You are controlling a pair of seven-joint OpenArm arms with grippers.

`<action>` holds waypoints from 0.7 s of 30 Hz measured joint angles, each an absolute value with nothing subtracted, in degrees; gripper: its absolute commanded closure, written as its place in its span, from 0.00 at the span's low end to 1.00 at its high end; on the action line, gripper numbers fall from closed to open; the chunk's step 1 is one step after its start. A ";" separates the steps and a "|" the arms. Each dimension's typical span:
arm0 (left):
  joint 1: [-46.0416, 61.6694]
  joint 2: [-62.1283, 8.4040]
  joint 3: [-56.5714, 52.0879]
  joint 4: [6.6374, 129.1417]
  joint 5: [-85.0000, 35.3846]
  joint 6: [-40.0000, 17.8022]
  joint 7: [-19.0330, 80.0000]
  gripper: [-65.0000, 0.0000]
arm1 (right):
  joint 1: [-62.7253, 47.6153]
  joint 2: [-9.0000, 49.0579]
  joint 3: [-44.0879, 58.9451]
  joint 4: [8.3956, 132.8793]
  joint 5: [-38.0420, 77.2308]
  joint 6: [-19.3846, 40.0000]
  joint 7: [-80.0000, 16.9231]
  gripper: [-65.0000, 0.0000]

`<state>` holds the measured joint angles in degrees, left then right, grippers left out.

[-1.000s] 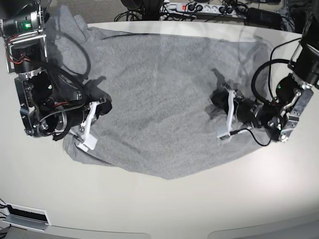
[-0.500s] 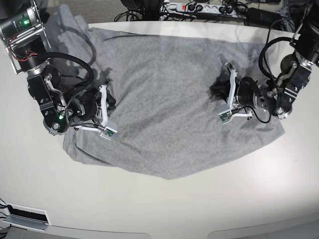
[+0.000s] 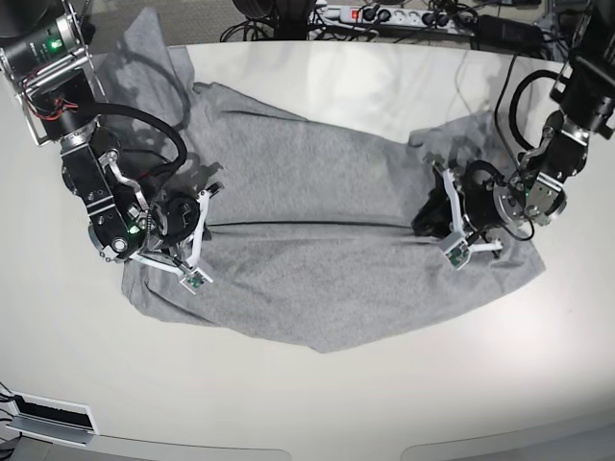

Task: Layout the t-shirt on the table in an organized manner, then fold the t-shirt properly
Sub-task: 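Drag the shirt fabric with both grippers to smooth it flat, then grasp the shirt edges with both grippers and pull them apart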

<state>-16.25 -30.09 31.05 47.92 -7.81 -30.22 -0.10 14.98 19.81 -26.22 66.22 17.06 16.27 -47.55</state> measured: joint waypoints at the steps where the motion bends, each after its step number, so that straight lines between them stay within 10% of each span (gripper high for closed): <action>1: -16.86 -29.58 31.05 46.98 -7.25 -30.04 -0.27 1.00 | 15.00 19.79 -26.22 66.22 16.29 14.98 -47.53 1.00; 15: -28.69 -27.53 31.59 43.64 -1.50 -20.36 11.03 1.00 | 21.06 20.32 -26.24 65.60 11.57 8.75 -48.29 1.00; 21: -35.14 -28.10 31.79 43.13 -11.46 -37.12 26.35 1.00 | 26.28 20.29 -26.22 65.63 17.04 18.76 -51.46 1.00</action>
<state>-35.14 -28.10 31.79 43.13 -11.46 -37.12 26.35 26.28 20.29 -26.22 65.63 17.04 18.76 -51.46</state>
